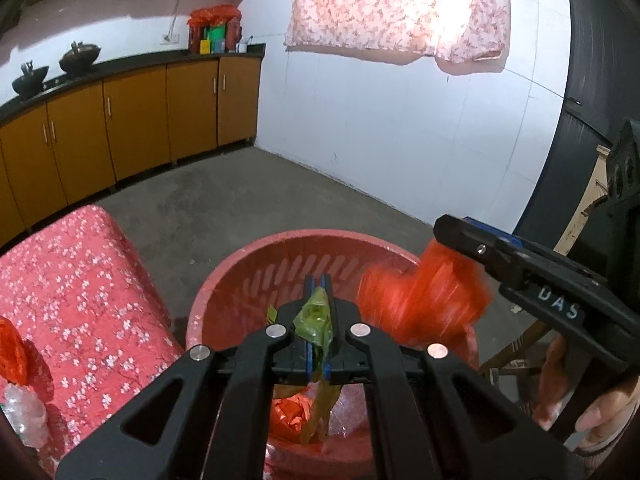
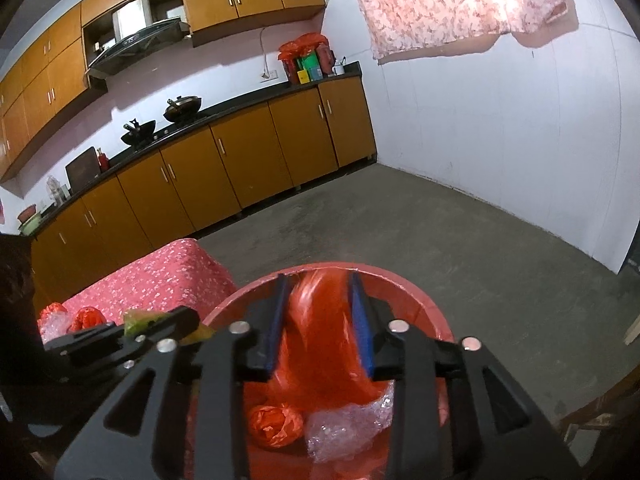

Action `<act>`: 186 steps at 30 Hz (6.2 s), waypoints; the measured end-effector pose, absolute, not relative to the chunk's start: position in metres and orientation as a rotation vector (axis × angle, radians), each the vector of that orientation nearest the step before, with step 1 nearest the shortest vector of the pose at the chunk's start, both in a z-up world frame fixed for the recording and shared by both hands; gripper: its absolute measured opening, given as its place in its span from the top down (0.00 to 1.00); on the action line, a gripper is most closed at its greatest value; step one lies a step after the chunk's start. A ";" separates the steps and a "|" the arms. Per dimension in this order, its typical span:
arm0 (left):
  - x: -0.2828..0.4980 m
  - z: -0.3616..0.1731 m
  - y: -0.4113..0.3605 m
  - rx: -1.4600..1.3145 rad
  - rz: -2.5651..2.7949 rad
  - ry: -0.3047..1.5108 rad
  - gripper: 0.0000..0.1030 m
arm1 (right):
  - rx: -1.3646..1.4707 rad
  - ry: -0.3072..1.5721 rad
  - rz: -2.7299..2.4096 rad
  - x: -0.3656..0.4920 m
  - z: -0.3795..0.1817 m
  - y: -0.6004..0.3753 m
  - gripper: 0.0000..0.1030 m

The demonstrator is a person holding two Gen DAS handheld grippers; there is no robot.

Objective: Collect trash
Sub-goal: 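Open both grippers over the basket to drop the orange and green bags, then move both grippers back to the bed while the left grasps the clear plastic bag, then grasp the small clear bag with the right gripper while the left holds its clear bag, then carry both clear plastic bags over the orange basket with both grippers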

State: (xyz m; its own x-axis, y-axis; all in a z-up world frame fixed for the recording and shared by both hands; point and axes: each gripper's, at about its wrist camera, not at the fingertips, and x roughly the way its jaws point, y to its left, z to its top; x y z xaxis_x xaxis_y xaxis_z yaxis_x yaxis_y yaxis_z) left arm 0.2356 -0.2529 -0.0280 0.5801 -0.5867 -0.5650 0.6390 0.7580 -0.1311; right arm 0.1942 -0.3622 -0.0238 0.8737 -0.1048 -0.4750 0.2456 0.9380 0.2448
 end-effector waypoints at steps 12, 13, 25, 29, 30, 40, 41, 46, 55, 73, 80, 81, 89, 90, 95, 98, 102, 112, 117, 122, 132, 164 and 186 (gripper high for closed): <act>0.231 -0.025 -0.228 0.052 -0.655 0.625 0.53 | 0.278 0.466 -0.251 0.175 -0.024 -0.360 0.48; 0.230 -0.023 -0.224 0.050 -0.647 0.619 0.49 | 0.256 0.463 -0.255 0.173 -0.022 -0.355 0.44; 0.176 -0.005 -0.109 0.052 -0.339 0.501 0.11 | 0.162 0.458 -0.212 0.170 -0.003 -0.287 0.04; 0.156 -0.010 -0.056 0.086 -0.179 0.477 0.08 | 0.128 0.491 -0.145 0.178 -0.004 -0.245 0.04; 0.153 -0.012 -0.043 0.090 -0.136 0.479 0.08 | 0.122 0.491 -0.120 0.180 -0.005 -0.232 0.04; 0.163 -0.041 0.028 0.049 0.055 0.554 0.12 | 0.112 0.516 -0.001 0.190 -0.014 -0.157 0.04; 0.167 -0.045 0.028 0.051 0.053 0.571 0.16 | 0.104 0.521 0.002 0.191 -0.015 -0.153 0.04; 0.179 -0.057 0.027 0.042 0.025 0.622 0.22 | 0.096 0.538 0.010 0.196 -0.015 -0.142 0.04; 0.205 -0.071 0.035 0.011 0.019 0.739 0.32 | 0.077 0.555 0.022 0.204 -0.020 -0.132 0.04; 0.174 -0.053 0.080 -0.046 -0.033 0.717 0.55 | 0.069 0.591 0.131 0.241 -0.031 -0.079 0.14; 0.157 -0.046 0.106 -0.029 0.022 0.671 0.55 | 0.078 0.669 0.168 0.272 -0.049 -0.047 0.29; 0.157 -0.045 0.110 -0.027 0.030 0.665 0.55 | 0.072 0.674 0.167 0.275 -0.051 -0.043 0.29; 0.163 -0.048 0.136 -0.068 0.087 0.651 0.55 | 0.000 0.742 0.173 0.292 -0.072 -0.017 0.41; 0.164 -0.049 0.138 -0.073 0.089 0.651 0.55 | -0.001 0.749 0.172 0.292 -0.073 -0.017 0.41; 0.170 -0.051 0.138 -0.081 0.093 0.651 0.55 | 0.011 0.780 0.167 0.297 -0.078 -0.021 0.41; 0.172 -0.052 0.137 -0.089 0.090 0.654 0.55 | 0.005 0.804 0.170 0.298 -0.081 -0.021 0.49; 0.173 -0.050 0.134 -0.098 0.086 0.654 0.55 | 0.006 0.838 0.175 0.300 -0.086 -0.025 0.60; 0.167 -0.041 0.122 -0.095 0.064 0.631 0.55 | 0.042 0.800 0.140 0.281 -0.074 -0.050 0.64; 0.164 -0.035 0.108 -0.084 0.044 0.620 0.55 | 0.057 0.776 0.110 0.269 -0.066 -0.067 0.64; 0.164 -0.028 0.095 -0.077 0.022 0.610 0.55 | 0.071 0.756 0.095 0.256 -0.056 -0.084 0.64; 0.161 -0.015 0.054 -0.060 -0.048 0.588 0.55 | 0.064 0.697 0.044 0.228 -0.034 -0.117 0.64; 0.176 -0.008 -0.108 0.068 -0.341 0.586 0.55 | 0.115 0.600 -0.209 0.166 -0.013 -0.241 0.64; 0.204 -0.017 -0.185 0.103 -0.539 0.612 0.55 | 0.208 0.579 -0.316 0.174 -0.021 -0.304 0.64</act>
